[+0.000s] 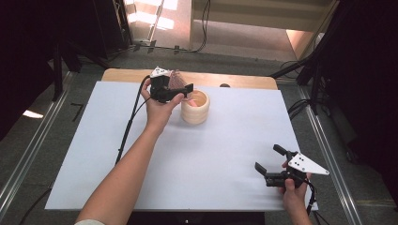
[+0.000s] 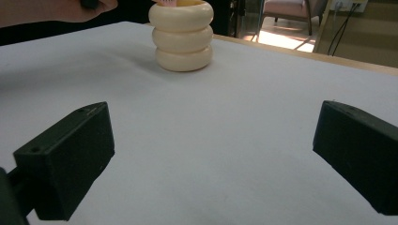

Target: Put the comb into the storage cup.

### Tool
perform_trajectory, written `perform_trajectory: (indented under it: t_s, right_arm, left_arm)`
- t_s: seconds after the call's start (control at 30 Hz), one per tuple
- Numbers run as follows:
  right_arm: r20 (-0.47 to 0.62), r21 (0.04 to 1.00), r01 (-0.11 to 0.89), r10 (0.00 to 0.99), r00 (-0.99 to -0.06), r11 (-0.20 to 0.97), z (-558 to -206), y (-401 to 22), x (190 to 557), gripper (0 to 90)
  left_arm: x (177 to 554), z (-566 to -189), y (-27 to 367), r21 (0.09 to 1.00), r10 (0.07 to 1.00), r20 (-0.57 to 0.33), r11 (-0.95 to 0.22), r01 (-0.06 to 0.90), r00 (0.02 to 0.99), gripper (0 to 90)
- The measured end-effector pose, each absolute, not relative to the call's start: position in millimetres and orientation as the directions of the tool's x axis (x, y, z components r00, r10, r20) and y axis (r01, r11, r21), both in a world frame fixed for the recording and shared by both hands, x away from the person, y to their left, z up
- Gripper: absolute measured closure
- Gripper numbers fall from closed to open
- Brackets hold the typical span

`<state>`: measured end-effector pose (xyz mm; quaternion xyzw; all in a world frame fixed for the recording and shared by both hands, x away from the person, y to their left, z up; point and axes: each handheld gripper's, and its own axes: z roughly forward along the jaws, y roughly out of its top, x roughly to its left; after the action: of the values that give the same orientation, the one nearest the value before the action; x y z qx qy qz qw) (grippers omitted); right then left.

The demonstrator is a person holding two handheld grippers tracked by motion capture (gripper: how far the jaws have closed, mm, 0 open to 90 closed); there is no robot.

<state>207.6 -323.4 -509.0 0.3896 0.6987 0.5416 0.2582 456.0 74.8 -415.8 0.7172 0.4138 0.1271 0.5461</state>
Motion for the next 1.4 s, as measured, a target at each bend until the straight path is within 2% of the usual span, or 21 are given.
perform_trajectory:
  t_s: [0.13,0.2,0.4,0.5,1.4]
  right_arm:
    - [0.062,0.957,0.267,0.825,-0.561,0.109,-509,-323,208,0.0]
    - [0.060,0.958,0.265,0.825,-0.563,0.111,-509,-323,208,0.0]
    - [0.062,0.958,0.266,0.825,-0.561,0.109,-509,-323,208,0.0]
    - [0.060,0.958,0.264,0.825,-0.562,0.110,-509,-323,208,0.0]
    - [0.055,0.957,0.267,0.826,-0.562,0.117,-509,-321,208,0.0]
  left_arm:
    - [450,-415,75,0.909,0.754,-0.228,-0.062,0.411,0.616,1.6]
    - [448,-414,77,0.916,0.748,-0.221,-0.062,0.397,0.626,0.0]
    - [441,-414,78,0.923,0.759,-0.173,-0.096,0.371,0.627,0.0]
    - [438,-414,81,0.925,0.746,-0.189,-0.084,0.372,0.639,0.0]
    - [403,-414,115,0.941,0.696,-0.139,-0.128,0.312,0.704,0.0]
